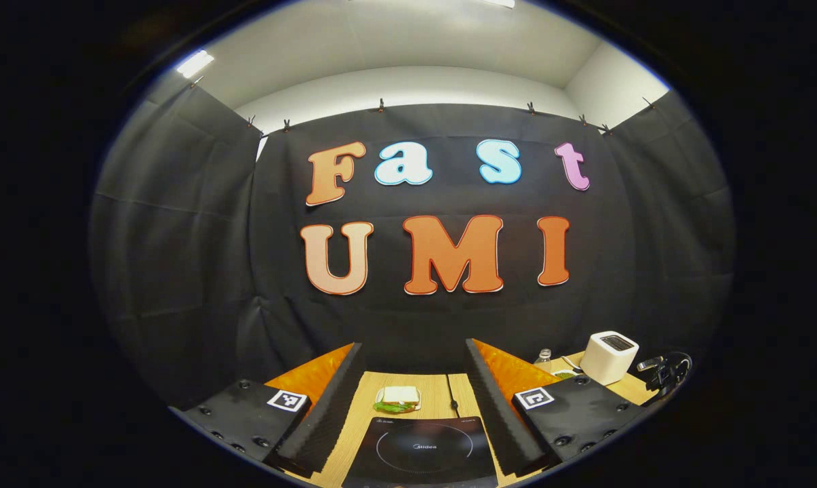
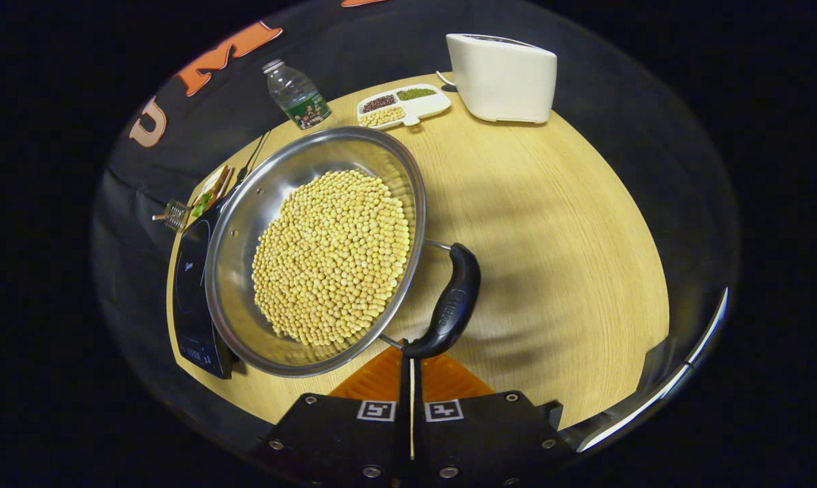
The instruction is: First push the handle of the pot to place it horizontally, then grasp the pot with both hands and set it on the induction cooktop.
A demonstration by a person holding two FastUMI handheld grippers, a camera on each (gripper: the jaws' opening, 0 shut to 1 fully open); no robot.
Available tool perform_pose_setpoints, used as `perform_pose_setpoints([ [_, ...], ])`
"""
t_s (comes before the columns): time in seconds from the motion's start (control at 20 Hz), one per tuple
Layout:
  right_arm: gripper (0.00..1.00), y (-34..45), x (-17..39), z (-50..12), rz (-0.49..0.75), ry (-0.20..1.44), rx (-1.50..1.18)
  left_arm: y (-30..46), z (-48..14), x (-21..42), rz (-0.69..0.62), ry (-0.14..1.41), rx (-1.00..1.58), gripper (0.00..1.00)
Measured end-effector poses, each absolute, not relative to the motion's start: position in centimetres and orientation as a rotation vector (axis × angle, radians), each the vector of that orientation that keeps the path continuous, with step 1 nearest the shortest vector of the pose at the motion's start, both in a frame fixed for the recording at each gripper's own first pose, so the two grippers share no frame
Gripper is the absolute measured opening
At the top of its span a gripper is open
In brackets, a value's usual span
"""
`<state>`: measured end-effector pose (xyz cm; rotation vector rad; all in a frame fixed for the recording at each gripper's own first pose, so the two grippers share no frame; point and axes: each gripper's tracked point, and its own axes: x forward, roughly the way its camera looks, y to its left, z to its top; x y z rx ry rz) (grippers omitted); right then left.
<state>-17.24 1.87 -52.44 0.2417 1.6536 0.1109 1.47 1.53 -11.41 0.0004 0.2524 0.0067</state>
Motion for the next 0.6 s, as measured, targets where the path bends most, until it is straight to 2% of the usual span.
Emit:
perform_pose_setpoints([
  [0.1, 0.03, 1.2, -16.5, -52.7, 0.09, 1.647, 0.227, 1.7, -11.7, 1.5, 0.009, 0.261, 0.001, 0.96],
  [0.25, 0.04, 0.4, -15.2, -53.3, 0.045, 1.634, 0.233, 2.2, -12.1, 1.8, 0.016, 0.269, 0.002, 0.99],
  [0.6, 0.01, -1.2, -11.4, -54.4, -0.033, 1.601, 0.209, 2.6, -13.1, 2.3, 0.013, 0.289, 0.001, 0.99],
])
